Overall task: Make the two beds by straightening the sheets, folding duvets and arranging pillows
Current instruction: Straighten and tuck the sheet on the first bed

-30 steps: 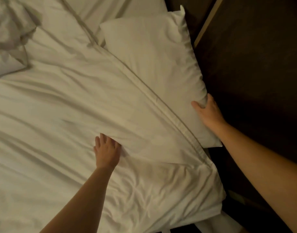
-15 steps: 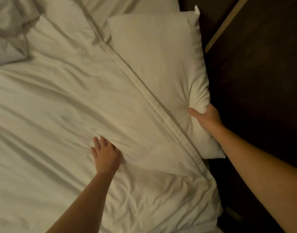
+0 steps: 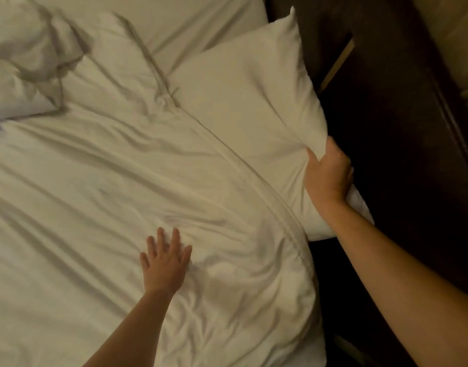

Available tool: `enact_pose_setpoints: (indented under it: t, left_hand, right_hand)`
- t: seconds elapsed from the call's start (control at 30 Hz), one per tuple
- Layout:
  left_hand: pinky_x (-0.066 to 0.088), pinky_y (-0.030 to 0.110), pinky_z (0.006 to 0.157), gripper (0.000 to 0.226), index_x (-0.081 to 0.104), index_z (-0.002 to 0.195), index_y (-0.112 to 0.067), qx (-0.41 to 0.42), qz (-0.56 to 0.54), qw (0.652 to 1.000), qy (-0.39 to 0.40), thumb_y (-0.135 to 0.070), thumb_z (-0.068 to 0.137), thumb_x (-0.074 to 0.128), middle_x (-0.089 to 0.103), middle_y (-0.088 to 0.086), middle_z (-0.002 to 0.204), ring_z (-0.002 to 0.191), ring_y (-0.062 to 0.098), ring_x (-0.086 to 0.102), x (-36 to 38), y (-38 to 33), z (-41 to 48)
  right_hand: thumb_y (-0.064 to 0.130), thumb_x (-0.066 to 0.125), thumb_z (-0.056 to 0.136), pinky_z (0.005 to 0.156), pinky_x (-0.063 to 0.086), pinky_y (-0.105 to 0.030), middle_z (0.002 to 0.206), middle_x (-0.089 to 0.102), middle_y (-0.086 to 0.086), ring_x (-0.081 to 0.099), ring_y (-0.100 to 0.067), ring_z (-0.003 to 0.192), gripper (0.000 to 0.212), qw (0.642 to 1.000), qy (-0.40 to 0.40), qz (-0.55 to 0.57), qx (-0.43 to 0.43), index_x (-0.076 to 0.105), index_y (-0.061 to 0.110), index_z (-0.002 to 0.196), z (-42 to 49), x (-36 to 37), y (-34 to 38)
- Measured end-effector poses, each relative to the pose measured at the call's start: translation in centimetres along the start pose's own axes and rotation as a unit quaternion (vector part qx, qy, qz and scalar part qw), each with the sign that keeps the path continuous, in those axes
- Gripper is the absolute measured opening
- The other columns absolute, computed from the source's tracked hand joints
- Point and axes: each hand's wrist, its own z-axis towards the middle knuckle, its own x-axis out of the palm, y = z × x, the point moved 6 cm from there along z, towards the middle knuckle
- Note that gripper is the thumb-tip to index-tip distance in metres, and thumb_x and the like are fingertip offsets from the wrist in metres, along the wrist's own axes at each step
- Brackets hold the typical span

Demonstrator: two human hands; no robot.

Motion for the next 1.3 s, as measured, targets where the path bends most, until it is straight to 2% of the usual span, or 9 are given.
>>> enact_pose_setpoints:
  t: [0.13,0.33,0.5,0.67,0.8,0.97,1.13,1.2,1.3]
  left_hand:
    - [0.011,0.055,0.124,0.074,-0.006,0.162,-0.046,0.020,0.011,1.000,0.002,-0.071,0.100,0.026,-0.011,0.001,0.173,0.159,0.034,-0.006,0.5,0.1,-1.7]
    - [0.019,0.052,0.124,0.075,0.008,0.161,-0.049,0.044,0.009,0.999,0.022,-0.072,0.097,0.038,-0.003,0.003,0.173,0.159,0.036,0.004,0.0,2.2,-4.1]
    - [0.021,0.048,0.124,0.077,0.002,0.161,-0.048,-0.002,0.005,1.000,0.018,-0.068,0.098,0.042,-0.003,0.001,0.173,0.158,0.035,0.005,-0.8,8.1,-7.3]
    - [0.025,0.051,0.124,0.087,0.000,0.163,-0.039,-0.031,0.004,0.999,-0.006,-0.072,0.093,0.041,0.012,0.008,0.172,0.157,0.036,0.015,-0.6,16.2,-8.7]
    - [0.021,0.050,0.125,0.083,0.000,0.164,-0.039,-0.085,-0.002,0.996,-0.029,-0.065,0.098,0.045,-0.001,-0.003,0.173,0.159,0.032,0.005,-2.6,21.0,-9.8]
    - [0.021,0.051,0.125,0.082,-0.001,0.164,-0.035,-0.139,-0.037,0.989,-0.038,-0.064,0.100,0.042,-0.001,0.002,0.174,0.159,0.034,0.003,-4.4,27.5,-9.7]
    - [0.021,0.051,0.125,0.080,0.001,0.165,-0.029,-0.192,-0.062,0.978,-0.052,-0.059,0.102,0.040,0.001,0.003,0.173,0.159,0.035,0.006,-5.7,34.5,-9.4]
    - [0.021,0.053,0.125,0.079,0.003,0.165,-0.027,-0.201,-0.070,0.975,-0.057,-0.059,0.102,0.039,0.005,0.006,0.173,0.158,0.037,0.008,-5.4,37.9,-9.2]
    - [0.016,0.052,0.126,0.079,0.005,0.163,-0.025,-0.199,-0.081,0.976,-0.045,-0.059,0.099,0.038,0.010,0.011,0.172,0.157,0.038,0.007,-4.7,41.6,-8.8]
  right_hand:
    - [0.017,0.059,0.092,0.062,0.044,-0.033,0.091,0.067,-0.009,0.062,-0.027,0.082,0.007,0.997,-0.039,-0.011,-0.068,0.054,0.014,0.088,1.1,-3.6,3.2]
    - [0.014,0.050,0.088,0.063,0.047,-0.040,0.093,0.066,-0.012,0.059,-0.031,0.086,0.009,0.982,-0.090,-0.030,-0.161,0.057,0.011,0.091,2.4,-9.2,9.3]
    - [0.018,0.047,0.090,0.063,0.044,-0.039,0.093,0.067,-0.014,0.059,-0.032,0.085,0.019,0.969,-0.123,0.008,-0.215,0.062,0.008,0.094,1.0,-12.5,15.2]
    - [0.018,0.050,0.094,0.071,0.047,-0.034,0.098,0.069,-0.009,0.061,-0.025,0.089,0.020,0.959,-0.141,0.064,-0.239,0.066,0.010,0.103,-1.7,-13.0,21.7]
    - [0.013,0.051,0.090,0.073,0.050,-0.040,0.098,0.069,-0.010,0.063,-0.029,0.090,0.021,0.953,-0.125,0.119,-0.248,0.067,0.009,0.103,-5.2,-10.0,27.1]
    - [0.011,0.052,0.086,0.071,0.050,-0.044,0.093,0.069,-0.011,0.063,-0.032,0.085,0.023,0.951,-0.060,0.190,-0.236,0.068,0.007,0.102,-11.9,-2.3,32.5]
    - [0.007,0.058,0.083,0.064,0.043,-0.039,0.087,0.068,-0.014,0.061,-0.036,0.082,0.013,0.948,-0.013,0.206,-0.244,0.066,0.007,0.092,-19.3,3.9,38.2]
    - [0.007,0.057,0.084,0.063,0.046,-0.040,0.086,0.068,-0.011,0.062,-0.033,0.080,0.012,0.946,0.017,0.229,-0.231,0.066,0.008,0.092,-21.8,6.1,39.8]
    - [0.010,0.061,0.085,0.062,0.043,-0.034,0.085,0.069,-0.006,0.060,-0.023,0.077,0.007,0.953,0.048,0.248,-0.168,0.064,0.013,0.090,-24.0,10.1,39.2]
